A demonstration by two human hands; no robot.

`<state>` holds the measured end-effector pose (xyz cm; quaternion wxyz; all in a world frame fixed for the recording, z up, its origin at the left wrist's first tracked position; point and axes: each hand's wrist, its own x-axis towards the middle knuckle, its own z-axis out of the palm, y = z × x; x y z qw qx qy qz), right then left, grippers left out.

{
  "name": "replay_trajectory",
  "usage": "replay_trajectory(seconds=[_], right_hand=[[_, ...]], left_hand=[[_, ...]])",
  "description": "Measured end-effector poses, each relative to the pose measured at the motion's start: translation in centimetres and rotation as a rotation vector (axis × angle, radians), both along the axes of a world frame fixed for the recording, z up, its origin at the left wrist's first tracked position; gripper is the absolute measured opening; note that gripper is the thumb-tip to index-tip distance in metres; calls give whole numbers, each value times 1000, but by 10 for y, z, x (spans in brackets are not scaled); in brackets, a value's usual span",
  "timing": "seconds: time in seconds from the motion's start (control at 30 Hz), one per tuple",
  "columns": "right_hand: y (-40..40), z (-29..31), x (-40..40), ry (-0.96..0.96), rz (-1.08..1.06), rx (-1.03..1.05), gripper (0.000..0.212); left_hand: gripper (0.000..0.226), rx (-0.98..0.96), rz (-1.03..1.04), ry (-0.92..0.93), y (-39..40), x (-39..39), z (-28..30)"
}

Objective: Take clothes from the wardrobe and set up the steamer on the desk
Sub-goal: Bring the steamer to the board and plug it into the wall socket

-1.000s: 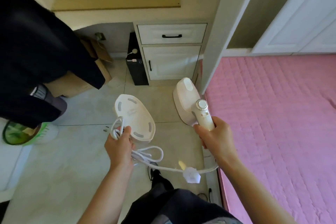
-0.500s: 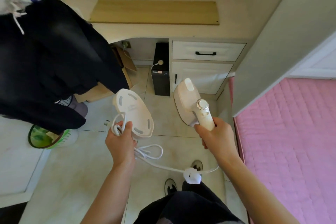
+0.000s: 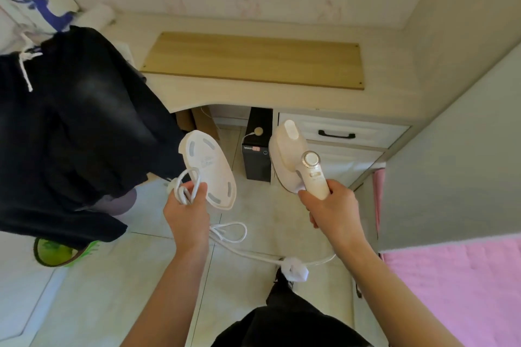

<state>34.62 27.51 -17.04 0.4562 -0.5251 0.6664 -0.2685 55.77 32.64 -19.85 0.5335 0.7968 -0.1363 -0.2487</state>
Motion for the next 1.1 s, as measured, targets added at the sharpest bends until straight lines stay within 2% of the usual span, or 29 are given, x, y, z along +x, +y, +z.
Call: replay_trajectory(seconds=[0.33, 0.57, 0.9, 1.1], right_hand=[[-138, 7, 35, -15, 32, 40, 13], [-214, 2, 80, -26, -16, 30, 16], [-312, 2, 159, 4, -185, 33, 17], [-351, 0, 174, 24, -271, 43, 16]], left_hand=[[19, 13, -62, -157, -128, 33, 6], [14, 1, -68, -83, -218, 84, -2], [9, 9, -277, -70, -359, 169, 5], [9, 41, -378, -27, -424, 176, 0]])
